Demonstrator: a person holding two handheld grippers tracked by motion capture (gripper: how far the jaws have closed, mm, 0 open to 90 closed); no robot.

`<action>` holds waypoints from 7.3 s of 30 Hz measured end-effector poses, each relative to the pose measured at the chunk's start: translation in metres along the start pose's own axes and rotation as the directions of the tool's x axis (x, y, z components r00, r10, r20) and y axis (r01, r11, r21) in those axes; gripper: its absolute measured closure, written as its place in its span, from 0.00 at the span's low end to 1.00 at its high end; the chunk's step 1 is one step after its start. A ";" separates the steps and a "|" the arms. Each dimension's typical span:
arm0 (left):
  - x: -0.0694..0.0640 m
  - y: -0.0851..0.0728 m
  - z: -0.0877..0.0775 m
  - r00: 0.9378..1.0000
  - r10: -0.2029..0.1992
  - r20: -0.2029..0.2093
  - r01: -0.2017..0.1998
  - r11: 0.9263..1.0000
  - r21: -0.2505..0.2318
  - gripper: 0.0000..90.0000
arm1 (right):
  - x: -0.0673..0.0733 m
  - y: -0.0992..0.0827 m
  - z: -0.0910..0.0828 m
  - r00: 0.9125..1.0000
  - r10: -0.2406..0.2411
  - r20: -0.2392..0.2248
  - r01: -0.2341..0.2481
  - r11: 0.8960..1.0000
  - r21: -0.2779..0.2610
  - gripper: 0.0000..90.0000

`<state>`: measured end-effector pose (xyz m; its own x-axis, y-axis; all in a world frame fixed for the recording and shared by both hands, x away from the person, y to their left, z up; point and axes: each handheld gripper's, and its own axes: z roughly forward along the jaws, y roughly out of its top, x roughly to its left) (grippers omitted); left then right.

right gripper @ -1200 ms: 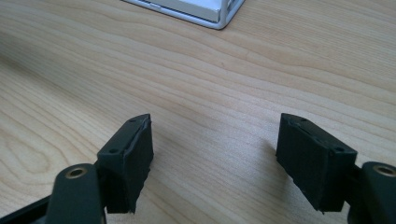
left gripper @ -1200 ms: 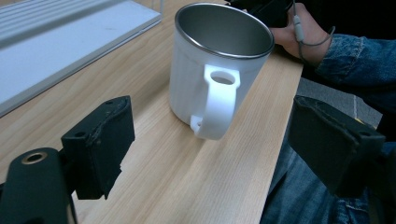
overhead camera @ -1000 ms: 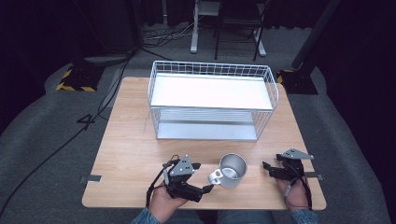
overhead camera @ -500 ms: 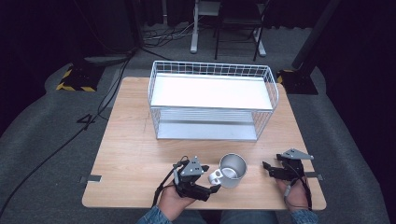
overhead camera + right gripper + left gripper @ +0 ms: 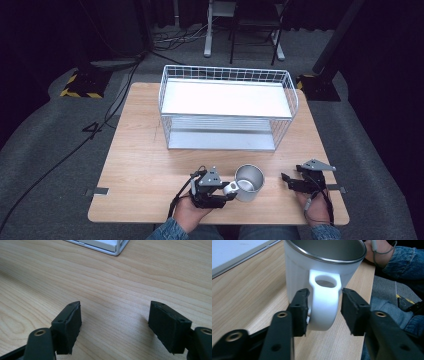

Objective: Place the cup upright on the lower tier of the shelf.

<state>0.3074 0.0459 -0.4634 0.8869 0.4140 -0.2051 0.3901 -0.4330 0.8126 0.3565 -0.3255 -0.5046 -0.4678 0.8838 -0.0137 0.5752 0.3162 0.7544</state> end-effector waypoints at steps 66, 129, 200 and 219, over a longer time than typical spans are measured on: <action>0.008 0.029 -0.045 0.996 0.035 -0.082 -0.046 0.990 -0.135 0.79 | 0.001 0.000 0.000 1.000 -0.002 0.018 0.003 1.000 -0.004 0.30; 0.133 0.029 -0.046 0.881 -0.199 -0.429 0.065 0.950 -0.307 0.79 | -0.001 0.000 0.000 1.000 0.021 0.018 -0.021 1.000 0.001 0.29; 0.088 0.002 -0.105 0.894 -0.208 -0.398 0.067 0.938 -0.340 0.36 | -0.001 0.000 0.000 1.000 0.016 0.014 -0.016 1.000 0.002 0.29; 0.055 -0.045 -0.164 0.853 -0.202 -0.481 0.074 0.960 -0.272 0.33 | -0.001 0.000 0.000 1.000 0.010 0.009 -0.010 1.000 0.002 0.29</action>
<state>0.2985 0.2198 -0.4214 0.5588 0.8257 -0.0767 0.3727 -0.1674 0.9127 0.3570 -0.3264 -0.5048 -0.4556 0.8901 -0.0118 0.5811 0.3074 0.7535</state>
